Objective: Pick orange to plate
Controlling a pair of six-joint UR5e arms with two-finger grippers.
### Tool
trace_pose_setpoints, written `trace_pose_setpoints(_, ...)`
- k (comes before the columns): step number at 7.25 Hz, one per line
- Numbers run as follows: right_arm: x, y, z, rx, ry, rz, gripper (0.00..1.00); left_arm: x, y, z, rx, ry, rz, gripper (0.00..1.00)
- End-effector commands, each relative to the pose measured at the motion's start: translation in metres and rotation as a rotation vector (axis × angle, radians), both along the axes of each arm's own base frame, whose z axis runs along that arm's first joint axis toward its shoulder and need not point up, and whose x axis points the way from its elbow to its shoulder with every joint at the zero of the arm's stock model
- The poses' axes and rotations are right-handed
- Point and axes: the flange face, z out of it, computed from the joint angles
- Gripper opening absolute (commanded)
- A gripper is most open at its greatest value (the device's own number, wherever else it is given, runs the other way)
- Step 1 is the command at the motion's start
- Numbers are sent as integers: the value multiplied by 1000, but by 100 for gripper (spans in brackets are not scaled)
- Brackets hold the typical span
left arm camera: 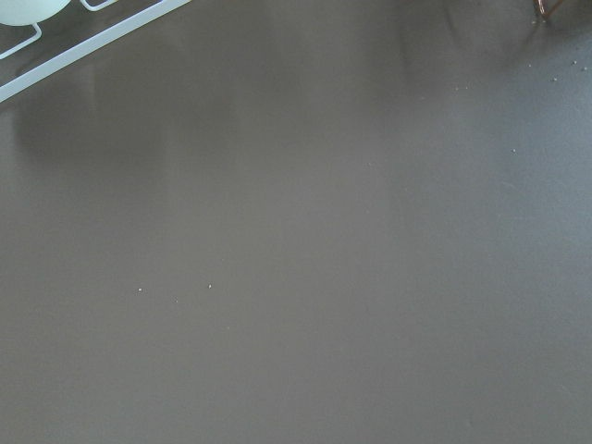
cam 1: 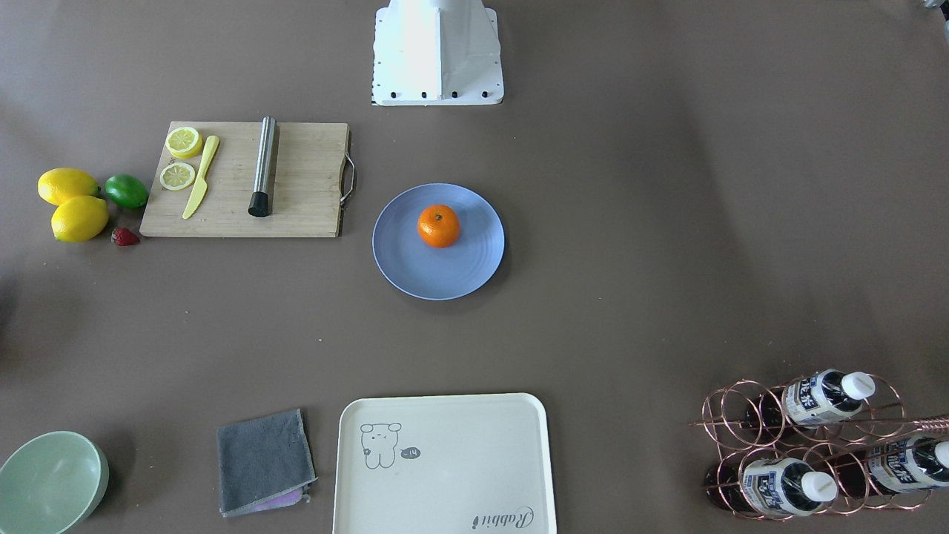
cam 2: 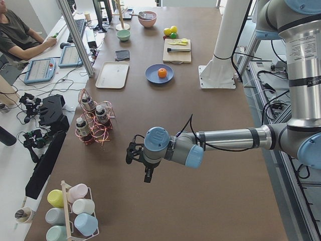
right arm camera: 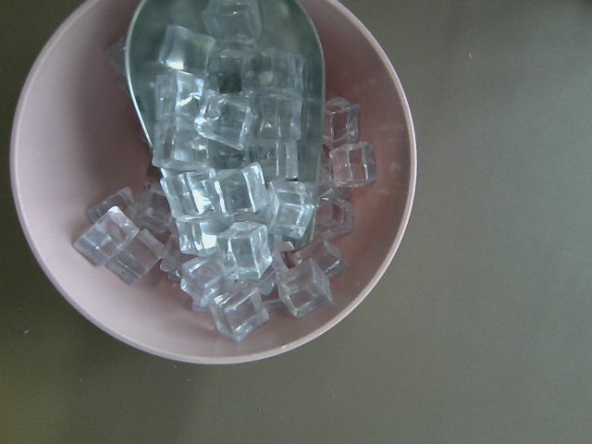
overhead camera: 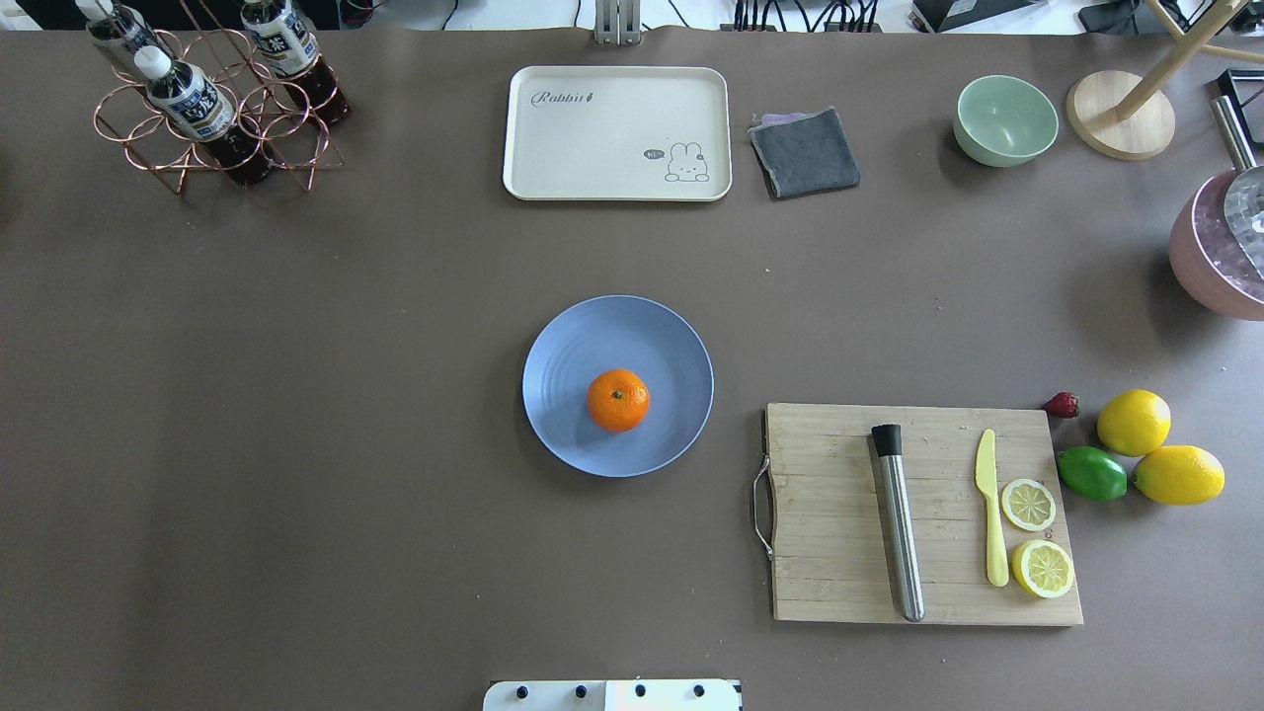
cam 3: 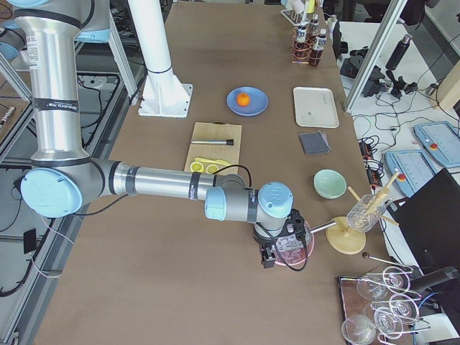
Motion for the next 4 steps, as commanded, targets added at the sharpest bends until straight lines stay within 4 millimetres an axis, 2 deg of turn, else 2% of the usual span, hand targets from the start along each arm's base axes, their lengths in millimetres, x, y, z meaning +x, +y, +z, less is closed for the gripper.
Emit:
trace_pose_setpoints(1,-3,1,11,-18,-14,-8,100,1,-4,2,-5,1,3,97)
trace_pose_setpoints(2,-21,-12,0,1,-10,-39,100,3,-4,11,-26,-2,4,97)
trace_pose_setpoints(3,-25,-18,-3,7,-7,-48,100,3,-16,22,-84,-3,2,97)
trace_pose_setpoints(4,-26,-17,-1,4,-2,-51,100,1,-13,37,-163,-16,0,97)
